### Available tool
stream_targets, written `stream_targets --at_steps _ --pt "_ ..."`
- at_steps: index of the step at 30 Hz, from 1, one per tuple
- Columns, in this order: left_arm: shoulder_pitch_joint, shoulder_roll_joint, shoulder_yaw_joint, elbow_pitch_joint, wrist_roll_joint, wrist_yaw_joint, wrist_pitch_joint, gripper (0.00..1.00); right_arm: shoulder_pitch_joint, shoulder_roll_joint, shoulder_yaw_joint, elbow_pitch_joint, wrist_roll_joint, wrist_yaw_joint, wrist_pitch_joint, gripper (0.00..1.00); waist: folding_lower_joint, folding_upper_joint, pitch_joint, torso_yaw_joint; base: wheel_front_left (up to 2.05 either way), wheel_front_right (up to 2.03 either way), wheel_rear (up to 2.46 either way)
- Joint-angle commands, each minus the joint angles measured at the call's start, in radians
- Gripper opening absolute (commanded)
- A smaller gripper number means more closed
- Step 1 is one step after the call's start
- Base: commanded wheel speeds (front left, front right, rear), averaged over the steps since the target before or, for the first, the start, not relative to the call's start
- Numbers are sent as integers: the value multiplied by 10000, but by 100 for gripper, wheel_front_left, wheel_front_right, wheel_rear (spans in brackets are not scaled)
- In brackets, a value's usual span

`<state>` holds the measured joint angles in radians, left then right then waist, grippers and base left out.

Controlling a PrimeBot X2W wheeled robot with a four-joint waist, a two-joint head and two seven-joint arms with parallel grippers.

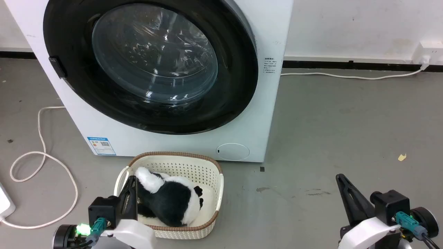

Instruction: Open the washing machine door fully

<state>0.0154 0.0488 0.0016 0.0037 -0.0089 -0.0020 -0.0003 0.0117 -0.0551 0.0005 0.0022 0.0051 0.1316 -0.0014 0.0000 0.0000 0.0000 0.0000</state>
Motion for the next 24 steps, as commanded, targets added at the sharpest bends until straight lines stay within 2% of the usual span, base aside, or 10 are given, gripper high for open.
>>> stream_targets --at_steps 1,24 --pt "-154 14 -16 -37 89 20 3 0 -117 49 -5 -22 -51 -9 14 0 0 0 0 0 0 0 0" --pt "-154 14 -16 -37 89 20 3 0 -117 49 -5 -22 -51 -9 14 0 0 0 0 0 0 0 0"
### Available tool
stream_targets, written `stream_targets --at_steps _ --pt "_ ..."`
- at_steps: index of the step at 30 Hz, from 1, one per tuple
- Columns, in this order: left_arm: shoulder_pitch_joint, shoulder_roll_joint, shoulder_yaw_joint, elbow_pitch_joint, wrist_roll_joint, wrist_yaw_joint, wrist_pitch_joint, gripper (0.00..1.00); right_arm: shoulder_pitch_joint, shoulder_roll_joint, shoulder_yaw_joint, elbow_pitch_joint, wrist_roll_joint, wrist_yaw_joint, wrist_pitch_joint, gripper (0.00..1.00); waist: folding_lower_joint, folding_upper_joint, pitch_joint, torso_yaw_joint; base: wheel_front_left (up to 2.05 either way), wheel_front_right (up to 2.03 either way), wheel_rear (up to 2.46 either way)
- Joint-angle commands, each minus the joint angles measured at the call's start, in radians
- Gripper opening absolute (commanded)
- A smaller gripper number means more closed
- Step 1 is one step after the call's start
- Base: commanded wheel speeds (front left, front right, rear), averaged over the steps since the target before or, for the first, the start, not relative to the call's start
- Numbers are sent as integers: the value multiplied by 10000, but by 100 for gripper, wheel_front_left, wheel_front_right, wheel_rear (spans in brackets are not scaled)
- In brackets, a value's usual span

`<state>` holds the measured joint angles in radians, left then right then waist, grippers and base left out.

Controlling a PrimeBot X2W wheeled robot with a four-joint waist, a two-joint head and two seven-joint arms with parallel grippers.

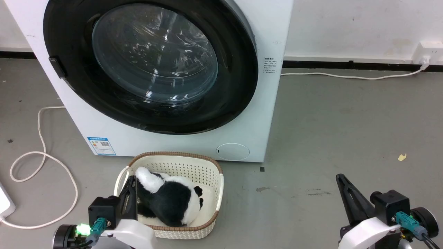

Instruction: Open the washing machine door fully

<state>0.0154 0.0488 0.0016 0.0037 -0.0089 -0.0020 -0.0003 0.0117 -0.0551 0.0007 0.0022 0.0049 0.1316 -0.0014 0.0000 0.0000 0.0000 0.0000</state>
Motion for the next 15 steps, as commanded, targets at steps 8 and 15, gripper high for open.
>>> stream_targets --at_steps 8,15 --pt "-154 14 -16 -37 89 20 3 0 -117 49 -7 -22 -49 -9 14 0 0 0 0 0 0 0 0" --pt "-154 14 -16 -37 89 20 3 0 -117 49 -7 -22 -49 -9 14 0 0 0 0 0 0 0 0"
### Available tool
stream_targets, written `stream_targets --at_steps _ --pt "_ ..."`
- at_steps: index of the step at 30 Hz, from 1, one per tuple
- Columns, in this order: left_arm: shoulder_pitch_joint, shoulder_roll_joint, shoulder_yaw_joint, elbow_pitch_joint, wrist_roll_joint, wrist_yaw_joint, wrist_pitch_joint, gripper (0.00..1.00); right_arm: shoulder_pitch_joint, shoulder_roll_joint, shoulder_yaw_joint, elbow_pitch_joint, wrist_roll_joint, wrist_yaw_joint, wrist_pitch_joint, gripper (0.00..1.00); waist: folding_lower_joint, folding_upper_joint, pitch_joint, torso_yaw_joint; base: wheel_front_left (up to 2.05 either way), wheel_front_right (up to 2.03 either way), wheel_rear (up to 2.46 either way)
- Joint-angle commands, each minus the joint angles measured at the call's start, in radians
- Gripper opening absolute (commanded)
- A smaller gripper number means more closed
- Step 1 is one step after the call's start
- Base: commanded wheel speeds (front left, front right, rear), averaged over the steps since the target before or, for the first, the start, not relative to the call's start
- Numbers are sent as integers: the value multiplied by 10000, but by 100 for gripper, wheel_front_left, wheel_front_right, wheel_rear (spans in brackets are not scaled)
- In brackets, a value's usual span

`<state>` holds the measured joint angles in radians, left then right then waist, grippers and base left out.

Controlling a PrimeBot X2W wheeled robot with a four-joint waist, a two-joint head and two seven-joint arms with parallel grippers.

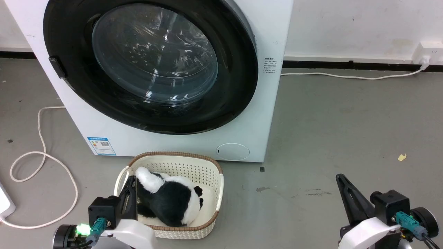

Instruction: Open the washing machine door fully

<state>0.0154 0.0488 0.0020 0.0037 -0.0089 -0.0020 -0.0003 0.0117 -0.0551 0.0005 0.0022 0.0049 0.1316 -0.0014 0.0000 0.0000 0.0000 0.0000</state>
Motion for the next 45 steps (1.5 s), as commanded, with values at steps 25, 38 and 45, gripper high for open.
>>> stream_targets --at_steps 25,38,45 --pt "-154 14 -20 -37 89 20 3 0 -117 49 -5 -22 -49 -9 14 0 0 0 0 0 0 0 0" --pt "8 0 -10 25 -12 17 -98 100 16 2 9 28 93 0 -97 100 0 0 7 -3 0 0 0" --pt "19 4 -60 34 -11 48 -244 100 0 5 3 72 93 -1 -243 100 0 0 43 10 0 0 0"
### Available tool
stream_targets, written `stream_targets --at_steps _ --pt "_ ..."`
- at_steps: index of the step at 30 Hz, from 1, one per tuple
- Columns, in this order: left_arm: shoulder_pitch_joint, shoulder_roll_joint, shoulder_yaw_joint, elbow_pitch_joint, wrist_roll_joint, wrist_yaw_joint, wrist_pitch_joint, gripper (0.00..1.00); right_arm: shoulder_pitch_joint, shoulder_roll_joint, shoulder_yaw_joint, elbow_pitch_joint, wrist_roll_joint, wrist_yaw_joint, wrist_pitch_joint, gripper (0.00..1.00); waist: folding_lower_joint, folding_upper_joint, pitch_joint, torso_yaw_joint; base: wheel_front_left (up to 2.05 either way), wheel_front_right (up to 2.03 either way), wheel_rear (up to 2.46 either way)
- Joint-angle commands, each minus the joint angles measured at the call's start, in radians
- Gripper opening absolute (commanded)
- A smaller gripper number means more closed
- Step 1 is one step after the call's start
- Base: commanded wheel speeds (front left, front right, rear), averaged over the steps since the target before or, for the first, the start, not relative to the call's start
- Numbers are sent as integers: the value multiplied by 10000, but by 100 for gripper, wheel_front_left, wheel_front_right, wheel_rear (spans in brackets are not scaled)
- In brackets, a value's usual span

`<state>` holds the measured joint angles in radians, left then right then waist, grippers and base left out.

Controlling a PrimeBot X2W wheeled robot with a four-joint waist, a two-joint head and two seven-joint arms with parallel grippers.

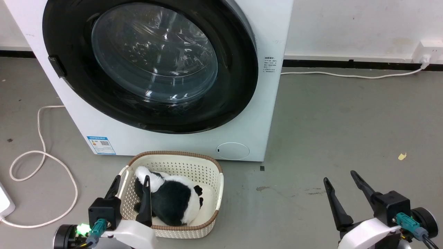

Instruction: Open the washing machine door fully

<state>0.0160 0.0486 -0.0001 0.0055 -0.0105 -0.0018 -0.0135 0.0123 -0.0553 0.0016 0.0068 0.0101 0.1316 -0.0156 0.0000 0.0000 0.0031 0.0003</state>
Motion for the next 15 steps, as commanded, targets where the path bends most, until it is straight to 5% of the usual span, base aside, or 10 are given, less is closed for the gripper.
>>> stream_targets --at_steps 1,15 --pt "13 6 -47 17 4 51 -133 100 -7 7 -12 25 17 -1 -122 100 0 0 20 13 0 0 0" --pt "-138 10 -153 -54 -20 117 -404 100 -303 -41 -27 -79 -1 -2 -392 100 0 0 368 208 0 0 0"
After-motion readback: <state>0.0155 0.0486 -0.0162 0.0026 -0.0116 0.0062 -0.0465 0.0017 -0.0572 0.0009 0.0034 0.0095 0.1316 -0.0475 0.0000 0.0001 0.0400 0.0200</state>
